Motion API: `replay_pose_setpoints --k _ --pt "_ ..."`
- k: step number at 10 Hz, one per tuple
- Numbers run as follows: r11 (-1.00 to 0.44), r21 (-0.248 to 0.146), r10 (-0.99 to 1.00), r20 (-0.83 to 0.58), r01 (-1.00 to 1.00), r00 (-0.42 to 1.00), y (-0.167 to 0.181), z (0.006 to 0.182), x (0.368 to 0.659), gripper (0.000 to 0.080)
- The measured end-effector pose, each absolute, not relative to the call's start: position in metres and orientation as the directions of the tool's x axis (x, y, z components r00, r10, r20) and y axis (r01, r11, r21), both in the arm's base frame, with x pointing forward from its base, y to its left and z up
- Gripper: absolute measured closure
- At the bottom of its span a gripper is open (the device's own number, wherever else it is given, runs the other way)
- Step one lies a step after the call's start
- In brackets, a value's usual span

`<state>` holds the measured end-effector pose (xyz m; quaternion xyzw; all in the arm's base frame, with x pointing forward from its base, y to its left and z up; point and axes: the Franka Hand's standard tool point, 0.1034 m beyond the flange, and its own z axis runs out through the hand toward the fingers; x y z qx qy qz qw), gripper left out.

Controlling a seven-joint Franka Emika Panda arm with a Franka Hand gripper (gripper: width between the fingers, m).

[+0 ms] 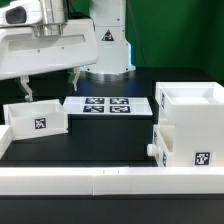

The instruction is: Assemble drawer

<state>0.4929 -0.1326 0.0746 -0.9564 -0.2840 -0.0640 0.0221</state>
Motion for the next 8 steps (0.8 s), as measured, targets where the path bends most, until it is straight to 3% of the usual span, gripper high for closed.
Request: replay_pose_setpoints --k 2,4,6,8 --pt "-0.877 -0.018 0.474 0.132 0.48 0.871 -0.132 0.074 0.493 0.0151" --pt "-0.881 0.011 0.469 0.143 0.472 0.872 -0.136 0.07 0.484 0.0151" --pt "-0.89 -0.045 0.45 0.064 0.454 0.89 -0.126 0.065 0.468 0.0151" --pt "-0.885 -0.046 0.46 0.058 0.463 0.886 -0.13 0.064 0.466 0.0151"
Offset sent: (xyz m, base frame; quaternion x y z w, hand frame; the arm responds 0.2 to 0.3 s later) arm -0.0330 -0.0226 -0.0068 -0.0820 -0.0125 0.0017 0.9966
